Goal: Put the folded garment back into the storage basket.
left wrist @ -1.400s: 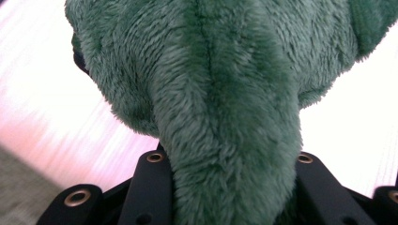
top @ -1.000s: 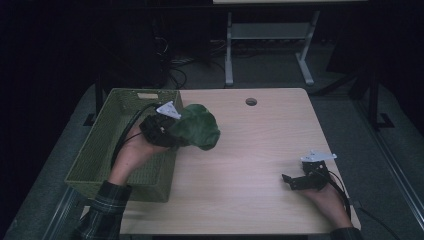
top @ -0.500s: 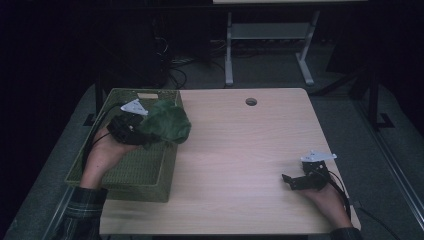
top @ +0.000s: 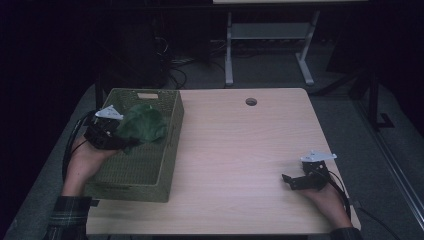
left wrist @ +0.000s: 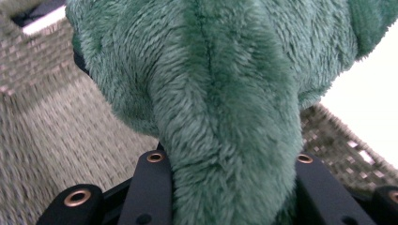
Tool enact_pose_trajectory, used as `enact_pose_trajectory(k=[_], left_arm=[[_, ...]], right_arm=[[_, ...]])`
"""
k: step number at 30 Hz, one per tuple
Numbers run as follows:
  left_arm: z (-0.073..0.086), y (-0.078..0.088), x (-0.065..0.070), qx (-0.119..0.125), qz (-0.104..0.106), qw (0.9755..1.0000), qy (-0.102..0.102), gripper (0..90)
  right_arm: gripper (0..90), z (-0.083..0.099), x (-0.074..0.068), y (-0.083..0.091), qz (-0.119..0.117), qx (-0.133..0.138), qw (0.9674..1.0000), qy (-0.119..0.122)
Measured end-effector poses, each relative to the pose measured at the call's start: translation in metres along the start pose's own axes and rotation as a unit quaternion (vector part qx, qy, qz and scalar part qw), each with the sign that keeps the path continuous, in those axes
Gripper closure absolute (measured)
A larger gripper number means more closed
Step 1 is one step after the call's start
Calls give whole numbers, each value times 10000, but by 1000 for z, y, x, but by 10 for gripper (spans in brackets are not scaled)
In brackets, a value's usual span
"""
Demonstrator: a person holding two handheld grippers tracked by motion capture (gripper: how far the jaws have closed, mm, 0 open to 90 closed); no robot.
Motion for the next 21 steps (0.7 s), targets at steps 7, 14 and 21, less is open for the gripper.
enact_pose_trajectory(k=[7,14,21], left_arm=[[21,-20,-13,-80,-33,9996,280,660],[35,-39,-19,-221,-69,9988,423,660],[37,-56,-23,-350,-68,9984,441,660]], right_arm=[[24,0,0,0,0,-2,10000,1],[24,0,0,0,1,-1,10000,3],[24,0,0,0,1,-1,10000,-3]])
Point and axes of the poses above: each handheld gripper's, and its own axes: y roughly backward along the jaws, z roughly out of its underside, x roughly to its right, the point moved 6 cm from there along -y, roughly forward along the jaws, and after that the axes turned 10 degrees about -x, right-handed, at the moved point
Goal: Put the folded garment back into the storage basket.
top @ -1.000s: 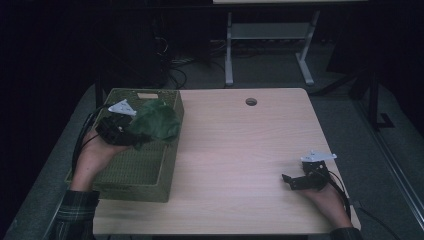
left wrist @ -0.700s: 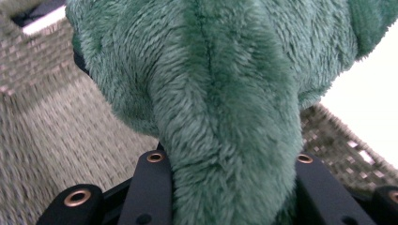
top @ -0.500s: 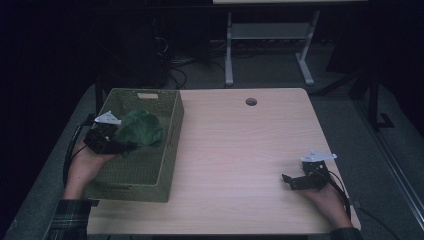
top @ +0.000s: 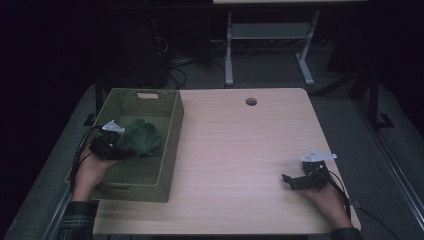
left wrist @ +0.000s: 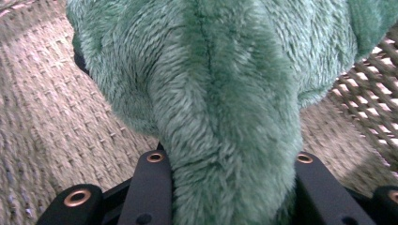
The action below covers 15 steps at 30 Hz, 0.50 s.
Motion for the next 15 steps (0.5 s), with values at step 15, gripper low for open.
enact_pose_trajectory(k=[15], left_arm=[[5,-30,-5,-440,-90,9990,6,650]], right_arm=[[24,0,0,0,2,-1,10000,6]])
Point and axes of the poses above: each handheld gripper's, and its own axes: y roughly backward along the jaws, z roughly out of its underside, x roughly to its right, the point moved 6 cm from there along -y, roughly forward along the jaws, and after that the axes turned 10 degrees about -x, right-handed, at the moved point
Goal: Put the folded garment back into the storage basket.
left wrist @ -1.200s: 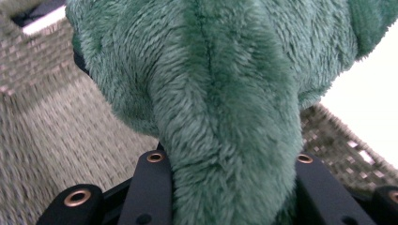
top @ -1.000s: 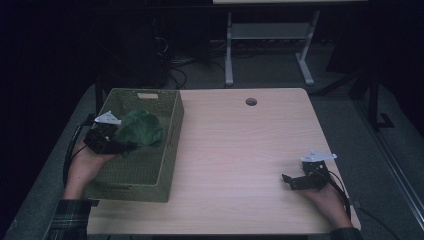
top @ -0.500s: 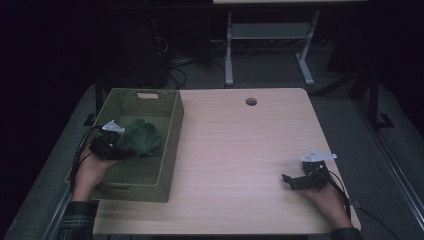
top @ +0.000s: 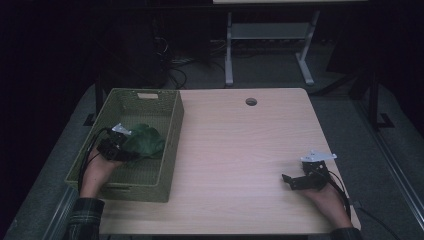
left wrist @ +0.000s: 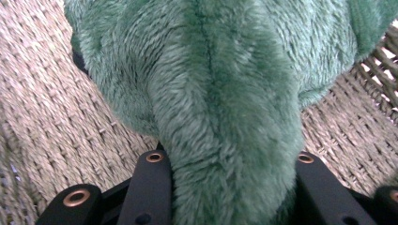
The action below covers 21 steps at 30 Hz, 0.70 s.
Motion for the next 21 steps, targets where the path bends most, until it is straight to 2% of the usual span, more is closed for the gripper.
enact_pose_trajectory(k=[6,10,13,15,17,21], left_arm=[[1,-4,0,-92,-60,9999,-25,586],[2,-7,-2,-207,-62,9998,24,410],[1,-5,-1,-44,-22,10000,51,256],[1,-2,-2,43,-7,10000,14,185],[0,2,-1,204,139,9997,54,156],[-1,14,-1,389,194,9990,94,149]], right_arm=[[25,0,0,0,3,1,10000,-3],[25,0,0,0,2,1,10000,-2],[25,0,0,0,1,4,10000,-15],[25,0,0,0,0,4,10000,-13],[25,0,0,0,2,1,10000,-8],[25,0,0,0,5,4,10000,-16]])
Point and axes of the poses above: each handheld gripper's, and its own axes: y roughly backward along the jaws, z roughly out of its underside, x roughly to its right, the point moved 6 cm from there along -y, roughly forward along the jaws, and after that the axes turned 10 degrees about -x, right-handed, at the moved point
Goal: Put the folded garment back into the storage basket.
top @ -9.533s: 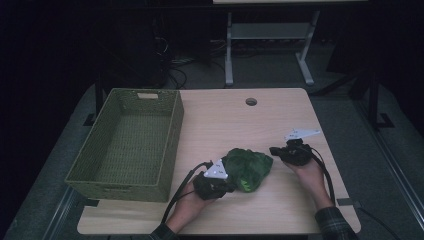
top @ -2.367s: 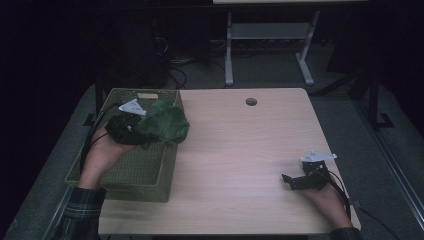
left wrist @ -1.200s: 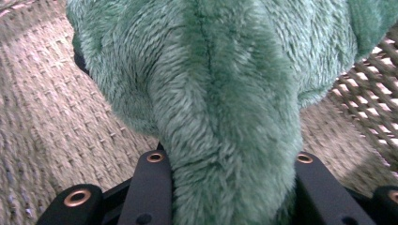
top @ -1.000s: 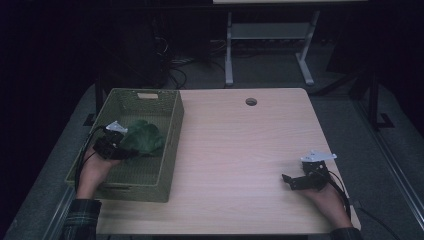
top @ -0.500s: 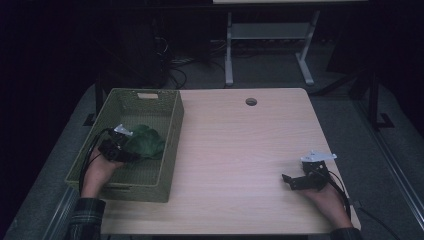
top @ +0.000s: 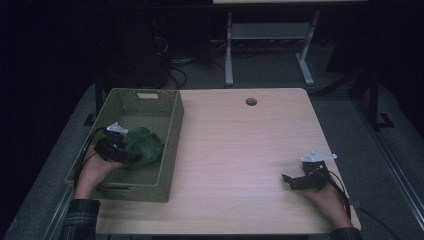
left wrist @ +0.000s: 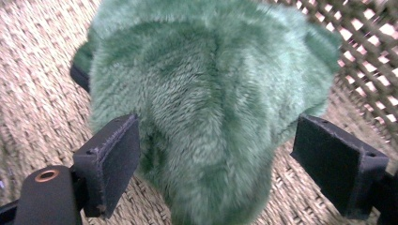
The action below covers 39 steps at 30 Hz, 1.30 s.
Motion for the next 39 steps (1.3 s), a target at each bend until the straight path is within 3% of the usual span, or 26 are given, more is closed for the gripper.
enact_pose_trajectory(k=[7,14,26,39], left_arm=[[-13,19,7,333,-3,9994,19,149],[-32,31,25,608,81,9981,-78,148],[-64,48,78,1153,320,9922,-335,150],[-94,37,141,1447,741,9837,-773,151]], right_arm=[[25,0,0,0,-2,-4,10000,10],[25,0,0,0,-1,-3,10000,10],[25,0,0,0,1,-3,10000,8],[25,0,0,0,2,0,10000,9]])
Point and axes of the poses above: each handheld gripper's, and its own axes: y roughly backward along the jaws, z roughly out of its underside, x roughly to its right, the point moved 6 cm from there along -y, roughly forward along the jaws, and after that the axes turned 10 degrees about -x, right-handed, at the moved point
